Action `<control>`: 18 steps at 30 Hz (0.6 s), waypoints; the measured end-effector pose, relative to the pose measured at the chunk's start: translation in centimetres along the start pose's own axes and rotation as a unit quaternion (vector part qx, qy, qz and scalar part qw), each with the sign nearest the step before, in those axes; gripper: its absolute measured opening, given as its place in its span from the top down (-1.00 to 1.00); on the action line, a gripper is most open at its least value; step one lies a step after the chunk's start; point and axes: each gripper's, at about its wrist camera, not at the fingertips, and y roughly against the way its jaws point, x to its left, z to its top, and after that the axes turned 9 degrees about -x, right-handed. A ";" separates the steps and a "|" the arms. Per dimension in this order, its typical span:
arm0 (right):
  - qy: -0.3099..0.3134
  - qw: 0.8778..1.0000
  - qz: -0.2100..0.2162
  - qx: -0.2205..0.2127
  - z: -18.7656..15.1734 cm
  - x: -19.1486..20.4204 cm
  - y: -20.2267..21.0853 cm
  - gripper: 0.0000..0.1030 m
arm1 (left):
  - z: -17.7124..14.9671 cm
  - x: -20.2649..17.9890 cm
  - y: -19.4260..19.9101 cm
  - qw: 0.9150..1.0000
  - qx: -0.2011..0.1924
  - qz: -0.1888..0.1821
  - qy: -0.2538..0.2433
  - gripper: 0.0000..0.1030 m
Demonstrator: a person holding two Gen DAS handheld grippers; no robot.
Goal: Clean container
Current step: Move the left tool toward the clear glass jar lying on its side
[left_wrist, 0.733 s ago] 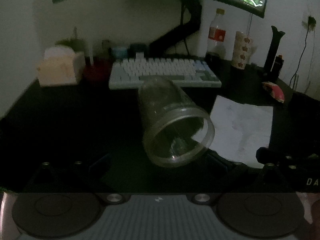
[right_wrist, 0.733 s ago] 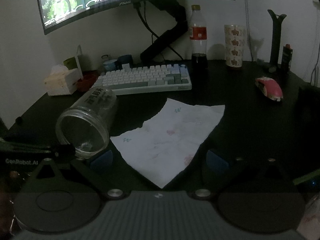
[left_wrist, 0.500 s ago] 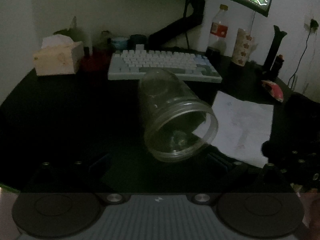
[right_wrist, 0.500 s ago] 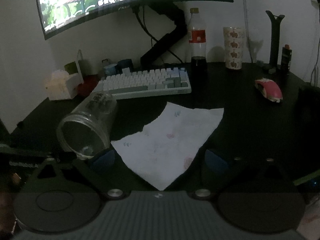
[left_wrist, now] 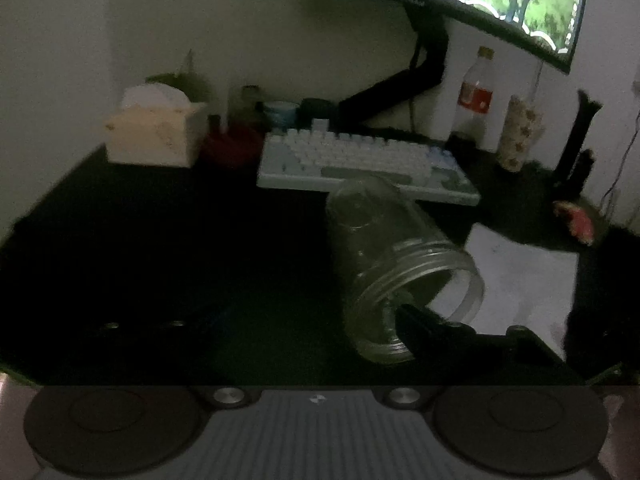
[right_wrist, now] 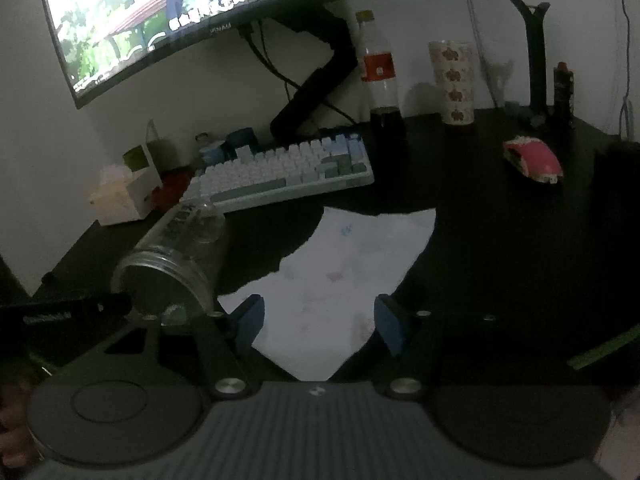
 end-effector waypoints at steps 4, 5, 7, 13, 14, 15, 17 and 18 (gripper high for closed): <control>0.006 1.000 -0.004 0.009 -0.4 0.2 -0.7 -0.41 | -0.9 0.3 -0.5 1.000 -0.006 -0.008 0.027 -0.49; 0.008 1.000 -0.005 0.011 -0.6 0.2 -0.9 -0.42 | -1.0 0.1 -0.8 1.000 -0.002 -0.004 0.019 -0.32; 0.005 1.000 -0.007 0.016 -0.7 0.1 -1.2 -0.45 | -1.2 -0.5 -1.3 1.000 0.000 0.015 -0.009 0.01; -0.024 0.999 -0.012 0.036 -1.0 -0.9 -2.3 -0.46 | -2.3 -1.7 -2.8 0.999 -0.004 0.039 -0.033 0.42; -0.030 0.999 -0.014 0.040 -1.0 -1.1 -2.5 -0.44 | -2.4 -1.8 -2.9 0.999 -0.006 0.040 -0.035 0.51; -0.033 0.998 -0.016 0.043 -1.1 -1.2 -2.7 -0.25 | -2.5 -1.9 -3.0 0.999 -0.008 0.040 -0.036 0.57; -0.033 0.998 -0.015 0.053 -1.4 -1.2 -3.2 0.53 | -2.5 -1.8 -3.1 0.998 -0.012 0.043 -0.036 0.68; -0.033 0.998 -0.014 0.059 -1.5 -1.3 -3.3 0.90 | -2.5 -1.6 -3.0 0.999 -0.018 0.040 -0.033 0.71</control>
